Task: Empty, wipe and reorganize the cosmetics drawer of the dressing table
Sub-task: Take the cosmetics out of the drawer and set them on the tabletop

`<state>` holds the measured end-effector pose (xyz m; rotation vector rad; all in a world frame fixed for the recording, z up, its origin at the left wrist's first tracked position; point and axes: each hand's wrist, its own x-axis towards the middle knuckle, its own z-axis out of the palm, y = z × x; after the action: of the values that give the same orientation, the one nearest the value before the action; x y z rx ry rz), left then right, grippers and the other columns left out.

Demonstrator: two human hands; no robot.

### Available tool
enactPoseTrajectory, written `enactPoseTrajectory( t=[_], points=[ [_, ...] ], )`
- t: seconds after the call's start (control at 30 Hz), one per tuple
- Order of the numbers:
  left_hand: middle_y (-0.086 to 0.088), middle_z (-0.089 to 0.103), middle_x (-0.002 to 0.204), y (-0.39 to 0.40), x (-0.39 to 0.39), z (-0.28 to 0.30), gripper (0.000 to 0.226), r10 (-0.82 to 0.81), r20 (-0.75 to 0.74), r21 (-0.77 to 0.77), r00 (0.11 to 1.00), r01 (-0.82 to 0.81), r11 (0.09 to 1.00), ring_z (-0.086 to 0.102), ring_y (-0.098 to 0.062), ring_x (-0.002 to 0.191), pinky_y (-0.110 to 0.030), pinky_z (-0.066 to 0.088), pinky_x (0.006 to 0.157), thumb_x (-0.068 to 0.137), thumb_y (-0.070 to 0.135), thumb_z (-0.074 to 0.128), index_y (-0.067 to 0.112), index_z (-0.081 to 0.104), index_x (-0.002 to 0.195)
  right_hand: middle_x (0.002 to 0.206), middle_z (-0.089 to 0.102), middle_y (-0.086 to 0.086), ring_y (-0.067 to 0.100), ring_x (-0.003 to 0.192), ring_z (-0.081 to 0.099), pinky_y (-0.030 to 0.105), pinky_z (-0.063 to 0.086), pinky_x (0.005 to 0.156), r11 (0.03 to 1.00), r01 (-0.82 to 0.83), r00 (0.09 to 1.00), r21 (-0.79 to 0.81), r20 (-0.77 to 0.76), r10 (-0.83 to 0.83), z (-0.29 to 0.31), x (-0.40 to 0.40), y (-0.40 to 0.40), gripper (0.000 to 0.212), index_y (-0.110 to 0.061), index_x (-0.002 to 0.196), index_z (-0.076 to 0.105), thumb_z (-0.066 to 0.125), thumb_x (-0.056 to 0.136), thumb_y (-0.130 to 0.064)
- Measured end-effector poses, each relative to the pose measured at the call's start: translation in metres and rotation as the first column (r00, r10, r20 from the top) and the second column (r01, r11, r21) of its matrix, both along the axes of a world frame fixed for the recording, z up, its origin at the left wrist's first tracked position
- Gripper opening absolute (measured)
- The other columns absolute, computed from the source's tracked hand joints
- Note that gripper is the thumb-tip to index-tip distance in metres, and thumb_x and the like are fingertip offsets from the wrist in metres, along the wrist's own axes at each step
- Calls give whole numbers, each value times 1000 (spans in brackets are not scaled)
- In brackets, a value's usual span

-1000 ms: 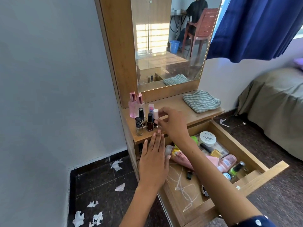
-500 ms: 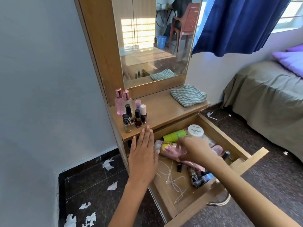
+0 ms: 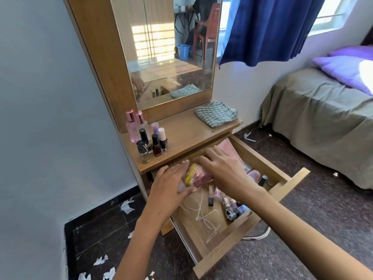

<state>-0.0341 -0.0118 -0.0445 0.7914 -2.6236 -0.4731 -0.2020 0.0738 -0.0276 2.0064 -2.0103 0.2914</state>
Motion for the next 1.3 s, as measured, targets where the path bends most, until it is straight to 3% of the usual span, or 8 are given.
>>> enactPoseTrajectory(
  t=[0.2, 0.3, 0.43, 0.57, 0.7, 0.83, 0.93, 1.3],
  points=[
    [14, 66, 88, 8, -9, 9, 50, 208, -329, -20, 921, -227, 974, 61, -10, 84, -32, 35, 84, 66, 52, 78, 29, 60, 107, 129, 58, 11, 29, 132, 47, 40, 39, 109, 936, -207, 978, -285, -75, 193, 23, -10, -3, 38, -11, 122, 62, 67, 84, -5],
    [18, 65, 85, 19, -13, 8, 48, 318, -475, 83, 820, -318, 944, 58, -3, 78, -34, 41, 80, 71, 58, 72, 32, 58, 109, 139, 52, 9, 23, 132, 47, 27, 41, 107, 862, -28, 973, -506, 185, 141, 24, 0, -4, 42, -9, 123, 61, 68, 83, -1],
    [20, 62, 85, 26, -23, 5, 45, 396, -561, 158, 727, -376, 913, 54, 5, 79, -27, 37, 77, 78, 61, 65, 30, 58, 110, 116, 63, -2, 9, 107, 61, 29, 53, 89, 845, 347, 616, -408, 778, 123, 17, 29, -6, 48, -17, 121, 54, 75, 81, -33],
    [13, 67, 90, 26, -35, 4, 34, 415, -625, 146, 661, -423, 894, 54, 5, 78, -20, 30, 83, 84, 36, 70, 21, 59, 113, 105, 67, -12, -1, 93, 65, 23, 58, 76, 914, 323, 331, -246, 934, 134, 13, 48, -22, 66, -23, 122, 51, 82, 69, -44],
    [2, 67, 113, 18, -36, 2, 52, 360, -553, 66, 752, -391, 918, 59, -10, 105, -35, 40, 98, 84, 39, 61, 12, 54, 128, 107, 64, -13, -3, 94, 62, 14, 54, 74, 896, 345, 374, -278, 917, 141, 16, 43, -40, 71, -21, 123, 49, 86, 65, -39],
    [-3, 13, 158, 13, -32, -15, 78, 297, -220, -114, 929, -326, 938, 7, -14, 147, -35, -1, 120, 92, 48, 44, 12, 9, 152, 104, 60, -13, -3, 95, 61, 20, 57, 78, 882, 346, 429, -319, 890, 154, 21, 30, -63, 68, -17, 124, 49, 86, 68, -27],
    [-1, -15, 157, 9, -30, -24, 78, 298, -64, -177, 952, -305, 936, -20, -11, 143, -32, -19, 113, 96, 55, 26, 14, -13, 149, 101, 55, -22, -12, 94, 57, 12, 53, 77, 892, 307, 448, -333, 877, 173, 19, 25, -79, 70, -14, 127, 49, 86, 68, -19],
    [1, -29, 153, -5, -28, -25, 80, 265, 40, -208, 963, -251, 945, -33, -11, 138, -31, -24, 111, 97, 53, 32, 14, -17, 148, 103, 70, 0, 7, 95, 68, 6, 50, 75, 917, 276, 427, -287, 892, 150, -9, 6, -109, 42, -6, 117, 62, 76, 77, -2]
  ],
)
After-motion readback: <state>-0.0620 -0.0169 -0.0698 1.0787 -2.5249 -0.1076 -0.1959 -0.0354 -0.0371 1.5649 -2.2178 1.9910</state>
